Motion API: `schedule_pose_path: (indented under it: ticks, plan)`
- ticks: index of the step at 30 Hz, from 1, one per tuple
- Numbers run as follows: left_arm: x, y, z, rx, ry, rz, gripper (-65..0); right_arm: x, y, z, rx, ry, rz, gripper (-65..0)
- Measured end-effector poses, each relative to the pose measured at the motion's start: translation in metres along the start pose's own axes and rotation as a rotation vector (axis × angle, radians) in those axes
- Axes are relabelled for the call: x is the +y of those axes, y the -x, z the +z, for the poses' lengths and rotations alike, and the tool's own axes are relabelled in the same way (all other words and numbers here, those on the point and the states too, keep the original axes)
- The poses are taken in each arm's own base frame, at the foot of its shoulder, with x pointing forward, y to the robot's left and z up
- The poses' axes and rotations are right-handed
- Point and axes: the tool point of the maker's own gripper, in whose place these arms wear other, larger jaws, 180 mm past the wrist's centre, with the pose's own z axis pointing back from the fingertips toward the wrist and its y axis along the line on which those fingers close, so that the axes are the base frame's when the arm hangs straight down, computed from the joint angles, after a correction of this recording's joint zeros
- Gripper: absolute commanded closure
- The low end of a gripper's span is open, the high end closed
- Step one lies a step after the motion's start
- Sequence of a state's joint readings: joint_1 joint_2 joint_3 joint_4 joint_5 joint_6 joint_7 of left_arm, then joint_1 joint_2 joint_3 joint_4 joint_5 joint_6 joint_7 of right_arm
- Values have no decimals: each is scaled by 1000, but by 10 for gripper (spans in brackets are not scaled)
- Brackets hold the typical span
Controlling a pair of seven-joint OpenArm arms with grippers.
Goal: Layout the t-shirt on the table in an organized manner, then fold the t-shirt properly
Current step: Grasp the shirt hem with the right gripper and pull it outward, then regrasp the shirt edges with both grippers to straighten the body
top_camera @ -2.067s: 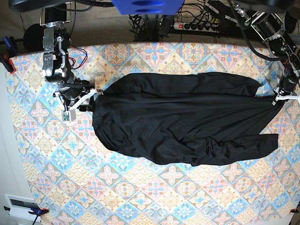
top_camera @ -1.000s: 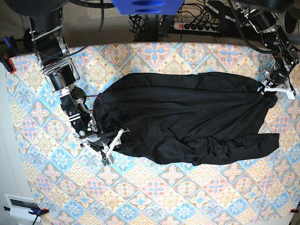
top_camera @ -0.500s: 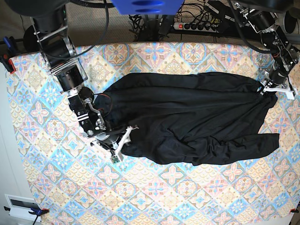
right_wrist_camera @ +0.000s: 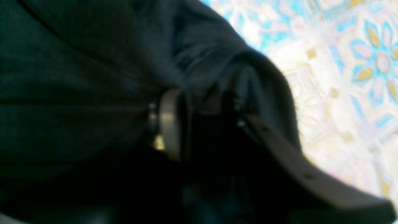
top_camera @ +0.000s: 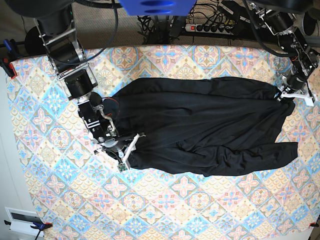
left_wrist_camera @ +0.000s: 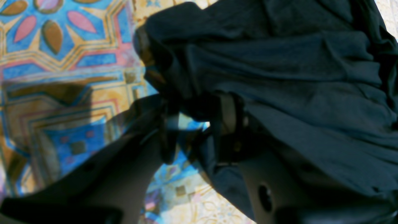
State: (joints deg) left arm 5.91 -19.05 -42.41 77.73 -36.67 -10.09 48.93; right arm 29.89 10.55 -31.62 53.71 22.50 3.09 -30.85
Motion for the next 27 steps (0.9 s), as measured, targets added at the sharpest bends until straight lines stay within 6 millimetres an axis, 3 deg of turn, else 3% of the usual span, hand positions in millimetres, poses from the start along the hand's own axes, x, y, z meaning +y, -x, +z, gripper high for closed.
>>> schedule_pose_path:
  ticks: [3,5,8,13,16,20,27]
  plan:
    - [0,0,0,-1,1,0,-194,13,-8,-2,-35,-28,-3,0]
    - [0,0,0,0,1,0,-194,18,-14,-1,-59,-43,2,-8]
    - [0,0,0,0,1,0,-194,8,-19,4,-76,-24,-6,0]
    - [-2,-1,0,-3,7,4,-194,-15,-68,24,-222,7,-82,0]
    - [-2,-1,0,-3,6,2,-194,-29,-77,30,-256,26,-138,0]
    - [-2,-2,0,-3,7,3,-194,-58,-73,36,-255,73,-219,0]
    - [-8,-9,-2,-19,14,0,-194,-104,-130,63,-381,142,-235,0]
